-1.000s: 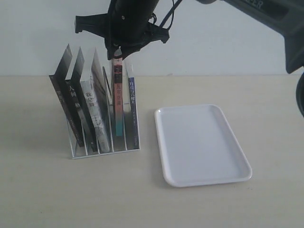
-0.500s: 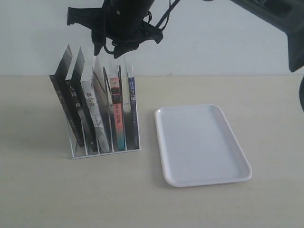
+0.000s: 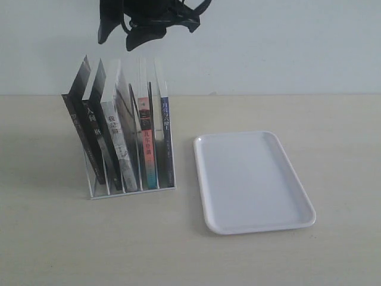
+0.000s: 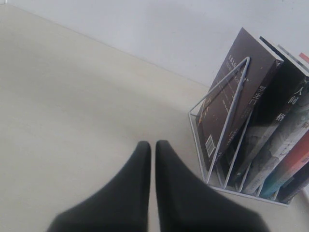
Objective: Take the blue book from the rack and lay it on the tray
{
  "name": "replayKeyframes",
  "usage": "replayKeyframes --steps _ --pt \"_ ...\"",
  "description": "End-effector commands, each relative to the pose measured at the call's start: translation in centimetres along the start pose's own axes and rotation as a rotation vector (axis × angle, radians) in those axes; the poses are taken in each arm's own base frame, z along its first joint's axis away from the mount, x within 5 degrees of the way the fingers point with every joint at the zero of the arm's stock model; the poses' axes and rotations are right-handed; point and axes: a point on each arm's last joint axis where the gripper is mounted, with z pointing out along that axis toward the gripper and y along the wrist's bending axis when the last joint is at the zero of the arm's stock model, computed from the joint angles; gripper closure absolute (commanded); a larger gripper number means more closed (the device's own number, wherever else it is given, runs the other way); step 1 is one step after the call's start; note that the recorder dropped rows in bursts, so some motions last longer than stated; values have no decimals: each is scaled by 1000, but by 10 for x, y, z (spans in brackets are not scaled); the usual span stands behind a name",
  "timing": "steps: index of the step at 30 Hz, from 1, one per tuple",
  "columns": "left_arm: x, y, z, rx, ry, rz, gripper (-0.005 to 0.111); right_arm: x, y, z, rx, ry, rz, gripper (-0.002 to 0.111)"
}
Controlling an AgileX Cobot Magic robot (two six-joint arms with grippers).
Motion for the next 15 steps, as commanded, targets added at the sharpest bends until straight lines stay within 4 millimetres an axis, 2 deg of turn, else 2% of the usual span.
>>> replayKeyframes --steps 1,12,15 --pt "0 0 0 2 -3 -4 103 3 -2 12 1 26 -9 66" --pt "0 0 0 2 -3 -4 103 11 11 27 14 23 -64 66" --pt "0 0 0 2 -3 -4 103 14 8 36 48 43 -43 66"
